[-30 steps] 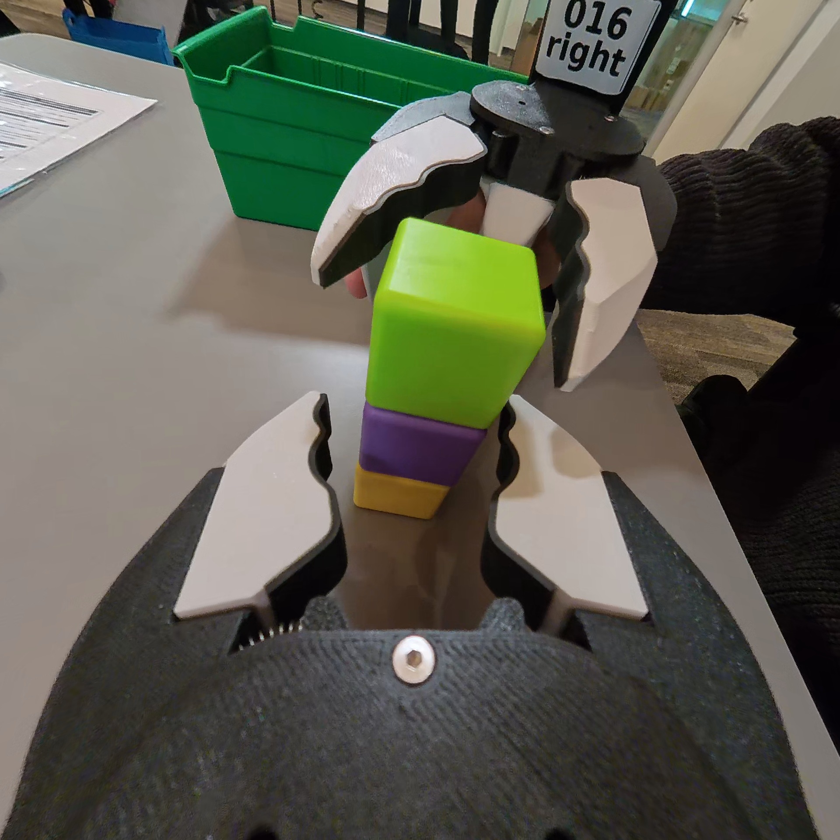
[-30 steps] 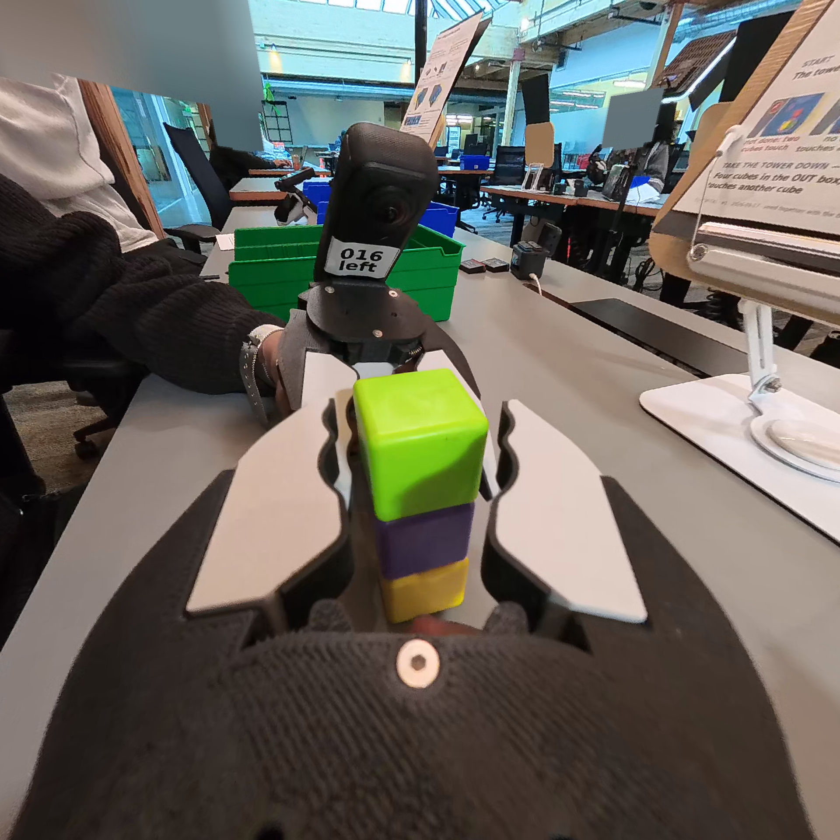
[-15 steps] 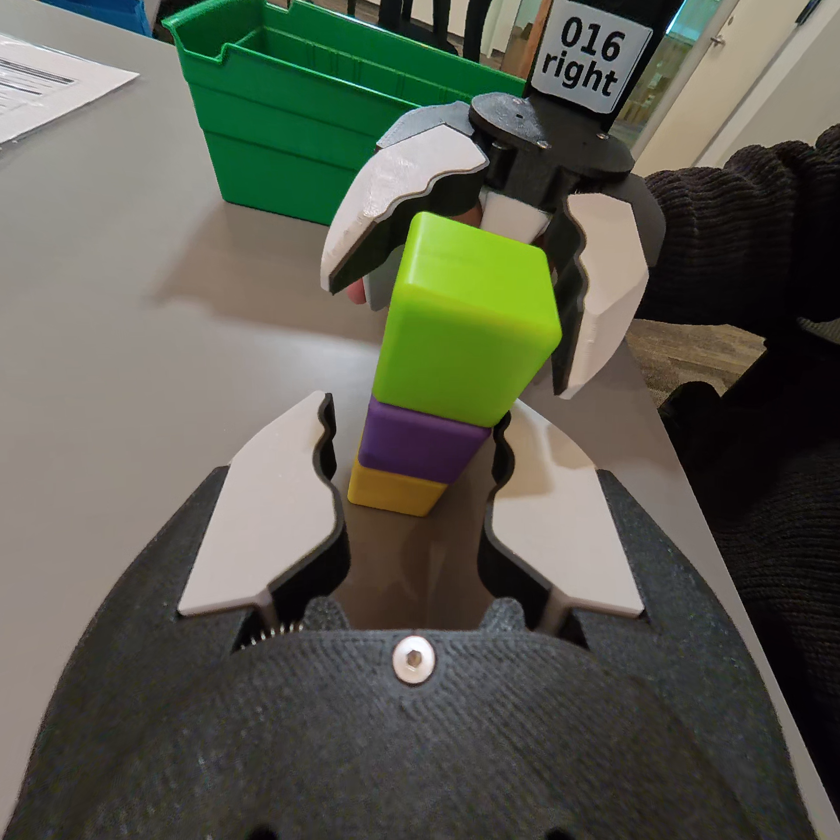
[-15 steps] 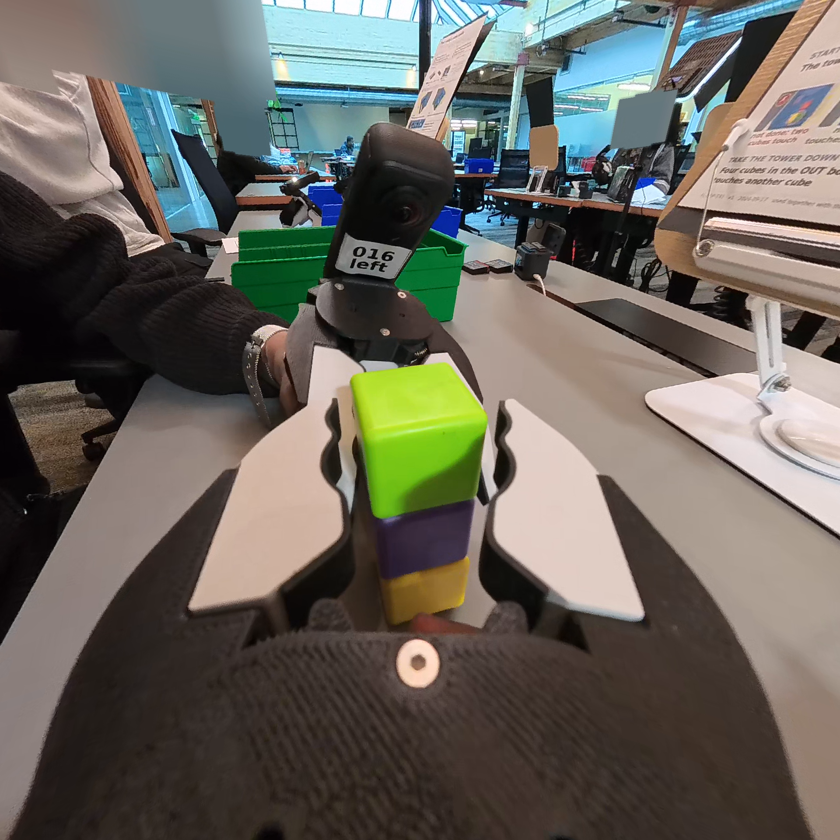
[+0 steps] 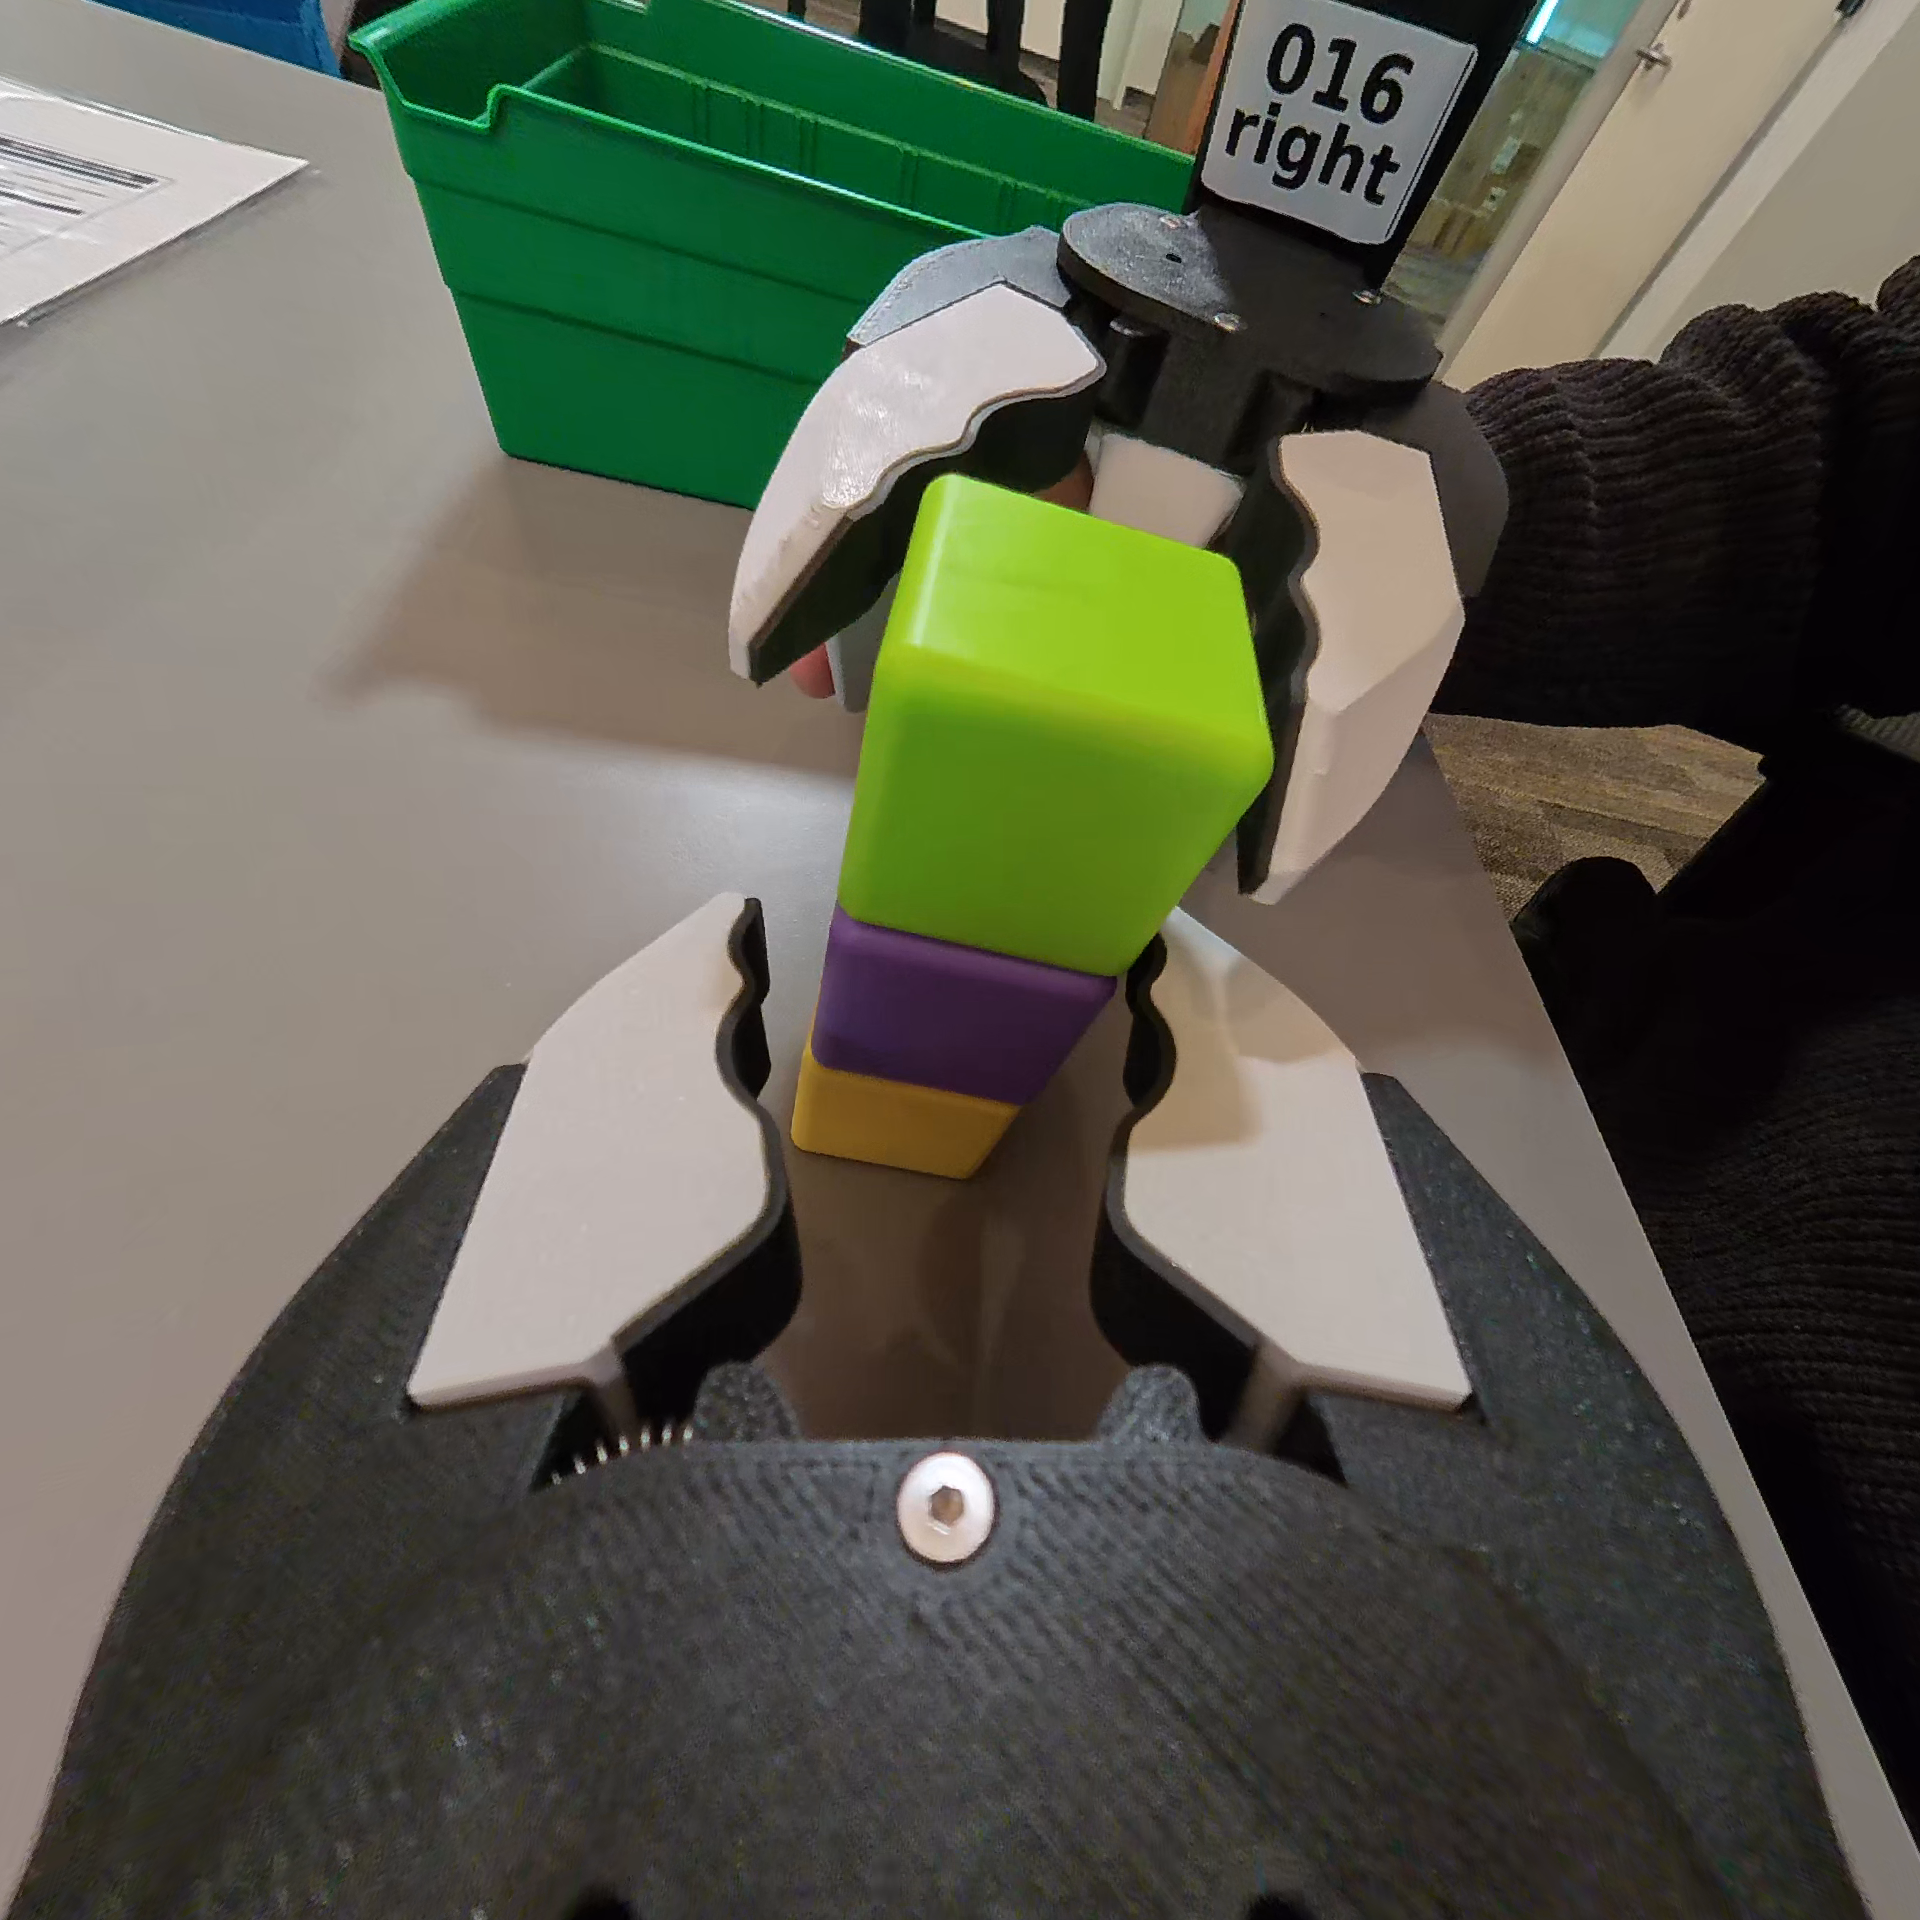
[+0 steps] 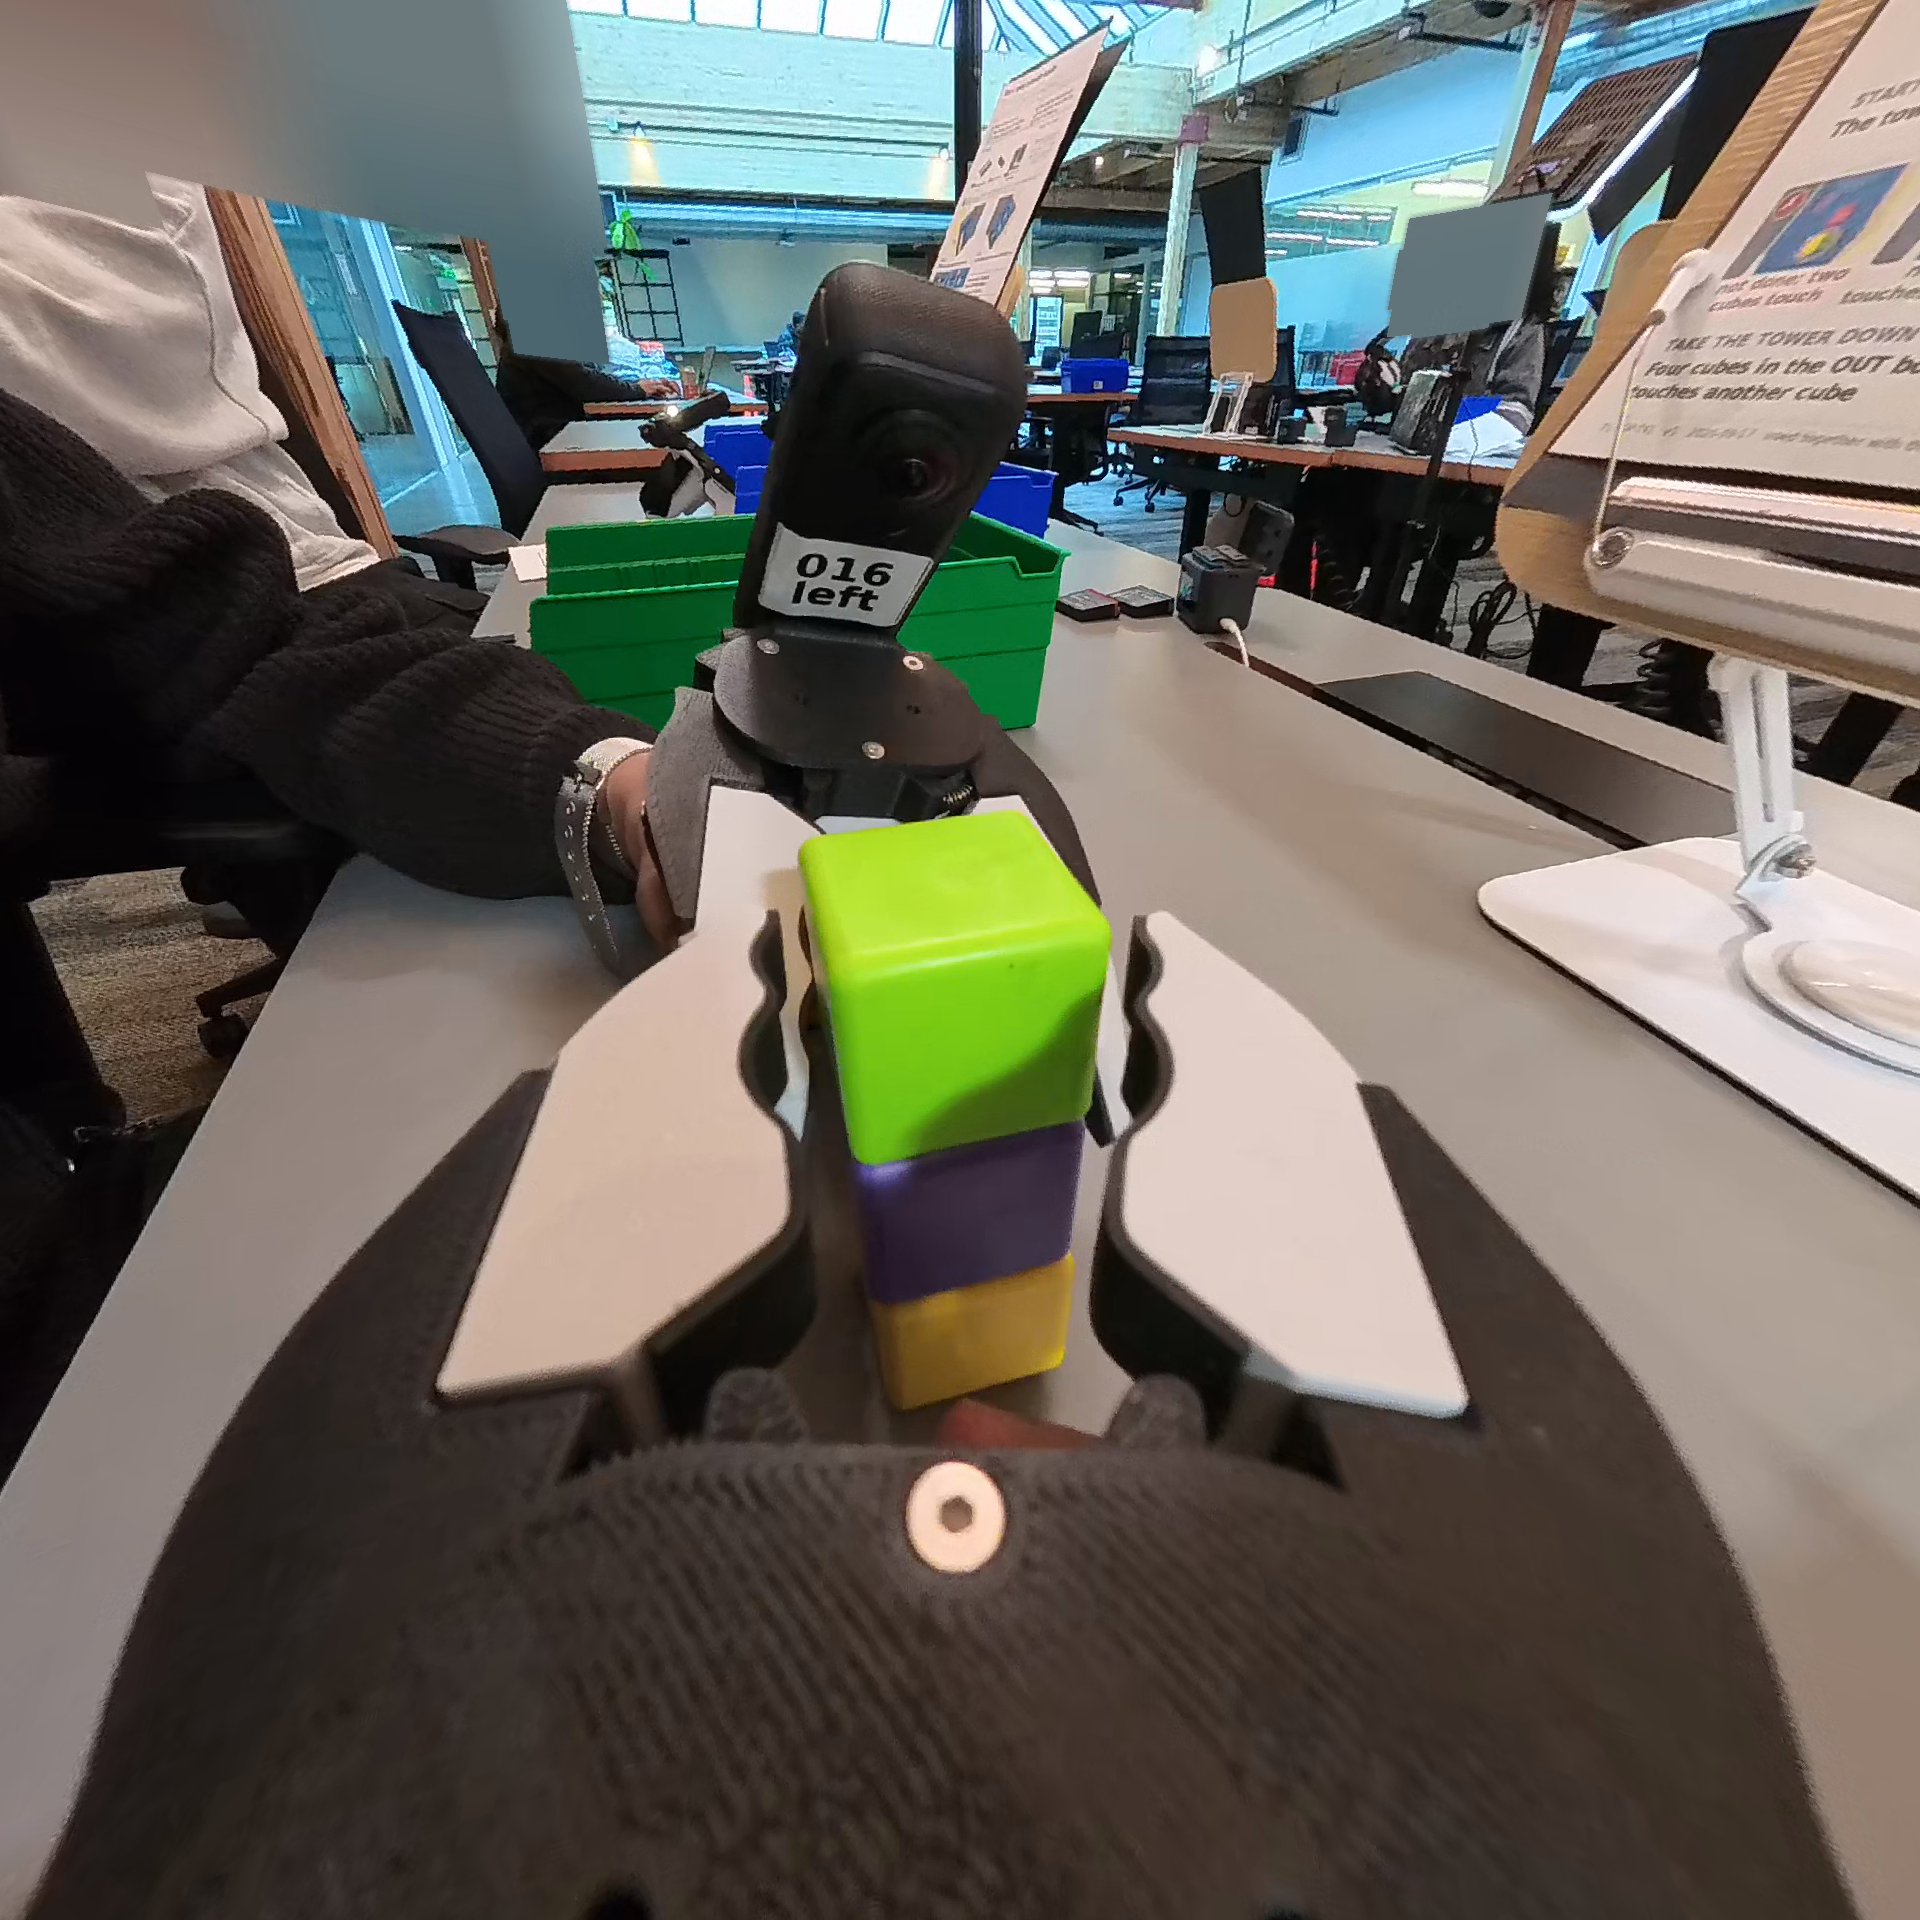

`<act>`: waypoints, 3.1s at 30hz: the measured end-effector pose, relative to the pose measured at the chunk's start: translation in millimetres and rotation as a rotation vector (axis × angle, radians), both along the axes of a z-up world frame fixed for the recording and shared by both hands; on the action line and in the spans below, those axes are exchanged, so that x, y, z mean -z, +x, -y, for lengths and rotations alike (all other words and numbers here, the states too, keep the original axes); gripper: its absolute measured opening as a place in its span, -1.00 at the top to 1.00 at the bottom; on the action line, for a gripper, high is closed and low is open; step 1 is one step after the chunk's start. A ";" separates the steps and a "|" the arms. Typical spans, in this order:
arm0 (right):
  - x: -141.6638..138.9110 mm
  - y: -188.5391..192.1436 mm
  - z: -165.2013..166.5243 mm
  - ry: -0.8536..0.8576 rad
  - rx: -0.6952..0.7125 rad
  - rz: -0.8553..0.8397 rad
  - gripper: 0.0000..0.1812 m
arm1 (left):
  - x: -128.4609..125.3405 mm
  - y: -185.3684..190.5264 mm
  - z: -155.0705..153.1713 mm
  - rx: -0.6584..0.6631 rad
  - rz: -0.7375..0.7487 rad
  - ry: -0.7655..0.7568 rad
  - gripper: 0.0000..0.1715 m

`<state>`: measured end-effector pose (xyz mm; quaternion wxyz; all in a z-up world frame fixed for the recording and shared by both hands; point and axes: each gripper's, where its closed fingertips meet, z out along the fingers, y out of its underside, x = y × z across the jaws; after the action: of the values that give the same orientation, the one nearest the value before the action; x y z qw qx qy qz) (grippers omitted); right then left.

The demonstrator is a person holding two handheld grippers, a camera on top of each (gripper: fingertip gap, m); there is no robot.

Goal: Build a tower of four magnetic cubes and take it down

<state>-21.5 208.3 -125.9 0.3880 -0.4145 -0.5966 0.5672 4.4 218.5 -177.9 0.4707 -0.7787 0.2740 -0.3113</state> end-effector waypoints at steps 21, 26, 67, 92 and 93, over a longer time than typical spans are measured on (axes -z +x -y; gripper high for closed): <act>-1.3 1.3 -0.5 -0.016 -0.002 -0.002 0.36 | 5.8 4.5 1.2 0.005 -0.062 0.005 0.28; -1.1 1.6 -0.8 -0.015 -0.002 0.000 0.37 | 5.9 4.2 0.8 0.003 -0.060 0.004 0.30; 4.0 0.0 -8.4 0.091 0.067 0.017 0.43 | 7.6 2.4 -1.3 -0.019 -0.078 0.000 0.39; -75.2 74.4 -120.3 0.335 0.526 0.231 0.44 | 11.7 8.5 3.8 0.021 -0.121 0.002 0.35; -72.3 86.1 -134.2 0.371 0.571 0.284 0.44 | 11.5 8.3 3.7 0.021 -0.118 0.002 0.35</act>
<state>64.7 342.5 -53.6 0.5128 -0.5614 -0.5974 0.2550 12.7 214.8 -189.4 0.4510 -0.7925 0.3097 -0.2695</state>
